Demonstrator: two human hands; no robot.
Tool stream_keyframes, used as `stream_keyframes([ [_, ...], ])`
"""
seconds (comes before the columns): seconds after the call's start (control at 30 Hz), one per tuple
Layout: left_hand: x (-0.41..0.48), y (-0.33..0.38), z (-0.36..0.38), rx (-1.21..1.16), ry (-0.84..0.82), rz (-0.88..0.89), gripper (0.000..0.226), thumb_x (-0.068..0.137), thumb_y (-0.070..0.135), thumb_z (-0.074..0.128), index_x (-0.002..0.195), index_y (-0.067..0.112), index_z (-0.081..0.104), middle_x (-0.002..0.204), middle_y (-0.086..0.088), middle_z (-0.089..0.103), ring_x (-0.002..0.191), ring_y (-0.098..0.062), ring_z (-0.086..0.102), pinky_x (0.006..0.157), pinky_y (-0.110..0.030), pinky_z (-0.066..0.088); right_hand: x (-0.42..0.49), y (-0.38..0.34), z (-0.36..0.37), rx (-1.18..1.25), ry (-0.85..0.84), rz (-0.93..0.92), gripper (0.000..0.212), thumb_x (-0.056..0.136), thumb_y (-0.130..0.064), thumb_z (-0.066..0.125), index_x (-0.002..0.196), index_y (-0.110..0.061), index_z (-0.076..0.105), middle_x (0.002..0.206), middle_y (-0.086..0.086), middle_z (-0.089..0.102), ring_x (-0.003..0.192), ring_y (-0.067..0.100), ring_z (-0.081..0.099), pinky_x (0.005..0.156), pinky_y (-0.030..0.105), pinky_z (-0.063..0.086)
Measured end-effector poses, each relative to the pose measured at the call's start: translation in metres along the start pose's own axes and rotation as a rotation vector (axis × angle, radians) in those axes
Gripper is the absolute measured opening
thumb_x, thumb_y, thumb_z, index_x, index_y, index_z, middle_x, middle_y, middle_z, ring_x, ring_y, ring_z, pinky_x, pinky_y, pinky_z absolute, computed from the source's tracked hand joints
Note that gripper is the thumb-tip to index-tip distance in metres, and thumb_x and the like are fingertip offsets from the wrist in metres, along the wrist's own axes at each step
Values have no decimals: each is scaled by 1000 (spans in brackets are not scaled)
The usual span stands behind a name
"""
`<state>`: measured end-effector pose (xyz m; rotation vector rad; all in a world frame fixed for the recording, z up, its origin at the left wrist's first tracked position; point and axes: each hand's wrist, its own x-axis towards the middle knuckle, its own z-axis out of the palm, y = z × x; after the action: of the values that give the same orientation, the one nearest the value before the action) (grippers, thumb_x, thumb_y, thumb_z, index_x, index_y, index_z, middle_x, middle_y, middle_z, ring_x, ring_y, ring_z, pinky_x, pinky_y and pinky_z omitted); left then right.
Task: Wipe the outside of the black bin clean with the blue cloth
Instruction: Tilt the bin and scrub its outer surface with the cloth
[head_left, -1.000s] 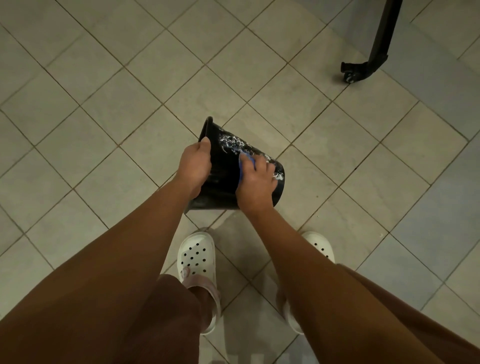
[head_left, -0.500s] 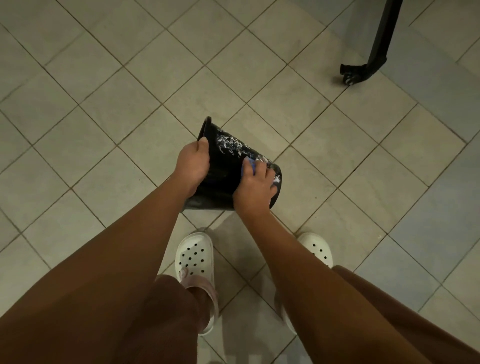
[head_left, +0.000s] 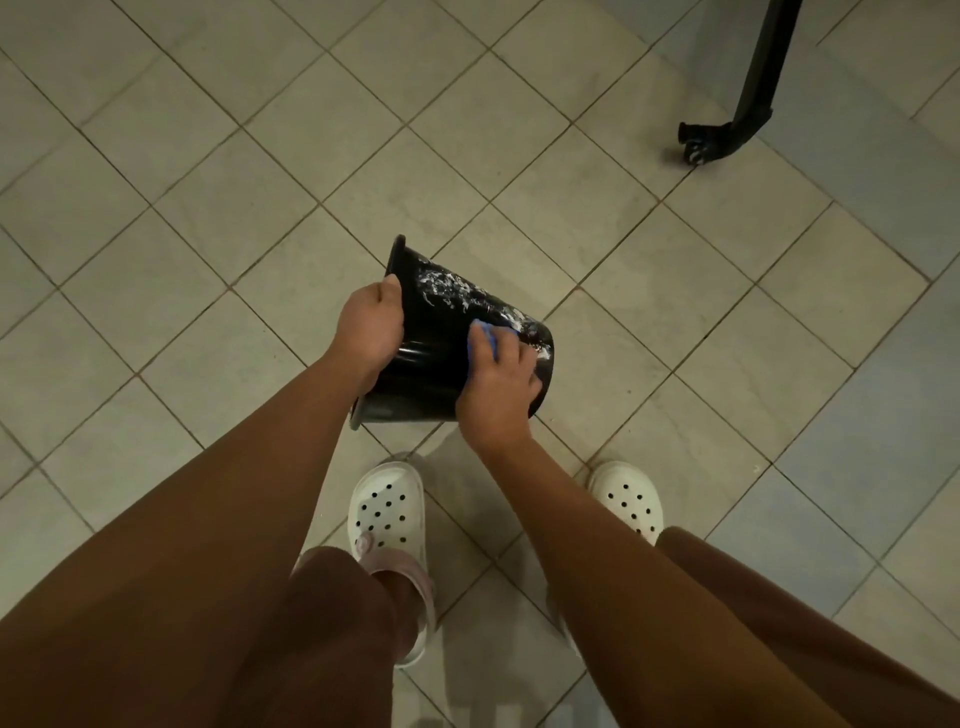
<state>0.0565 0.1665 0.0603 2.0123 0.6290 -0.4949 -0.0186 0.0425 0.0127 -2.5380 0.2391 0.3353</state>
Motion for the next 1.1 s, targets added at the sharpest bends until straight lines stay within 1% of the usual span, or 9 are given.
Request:
stream_keyframes([
  [0.1, 2, -4, -5, -34, 7, -24, 48, 105, 41, 29, 102, 6, 62, 89, -14, 62, 83, -25, 59, 80, -42, 50, 12, 9, -3, -34, -28, -148, 72, 82, -13, 60, 145, -26, 27, 147, 4, 26, 130, 25, 20, 104, 51, 27],
  [0.2, 3, -2, -5, -53, -2, 6, 51, 105, 40, 30, 112, 0, 62, 95, -16, 61, 88, -26, 58, 87, -44, 50, 18, 27, -7, -22, -26, -44, 72, 83, -15, 60, 144, -30, 25, 147, 1, 25, 131, 23, 20, 105, 47, 25],
  [0.33, 4, -3, -1, 15, -17, 77, 47, 106, 37, 30, 96, 5, 61, 82, -10, 58, 79, -20, 56, 79, -38, 45, 1, 15, -1, 9, 27, 161, 76, 79, -7, 60, 144, -25, 26, 146, 5, 24, 129, 26, 21, 103, 47, 27],
  [0.4, 3, -9, 0, 52, -15, 78, 43, 107, 37, 29, 88, 11, 57, 75, -5, 54, 72, -17, 52, 73, -34, 42, -8, 7, 4, 36, 41, 129, 75, 78, -5, 60, 144, -22, 28, 144, 7, 26, 128, 27, 22, 104, 48, 26],
  [0.53, 6, -14, -2, 49, 7, 66, 43, 107, 38, 29, 95, 8, 58, 74, -3, 53, 71, -16, 52, 72, -32, 42, 4, 17, 0, -13, 48, -72, 70, 79, -5, 60, 142, -20, 34, 142, 8, 32, 125, 27, 27, 101, 48, 30],
  [0.73, 8, -10, 1, 90, 33, 100, 43, 107, 38, 30, 89, 9, 57, 74, -3, 53, 69, -13, 50, 63, -27, 38, 7, 22, -4, 60, 11, 229, 72, 79, -5, 58, 142, -24, 27, 143, 7, 24, 122, 28, 24, 96, 45, 34],
  [0.87, 11, -14, -3, 90, 19, 56, 46, 106, 40, 28, 101, 6, 59, 83, -8, 57, 80, -20, 55, 75, -34, 42, -4, 8, 6, 46, 24, 72, 73, 80, -7, 59, 144, -21, 27, 143, 9, 25, 122, 29, 23, 97, 45, 31],
  [0.97, 11, -18, -5, 75, 0, 45, 45, 106, 41, 29, 104, 8, 59, 86, -7, 58, 82, -19, 55, 77, -35, 43, 11, 22, 0, -5, 16, -41, 66, 82, -8, 57, 142, -21, 32, 142, 9, 29, 123, 29, 25, 100, 47, 32],
  [1.1, 13, -13, -1, 69, 11, 69, 45, 106, 40, 29, 94, 7, 58, 76, -4, 53, 73, -17, 51, 70, -32, 41, 22, 40, -8, 37, -7, 111, 63, 85, -9, 54, 142, -24, 30, 144, 8, 27, 124, 29, 24, 98, 47, 32],
])
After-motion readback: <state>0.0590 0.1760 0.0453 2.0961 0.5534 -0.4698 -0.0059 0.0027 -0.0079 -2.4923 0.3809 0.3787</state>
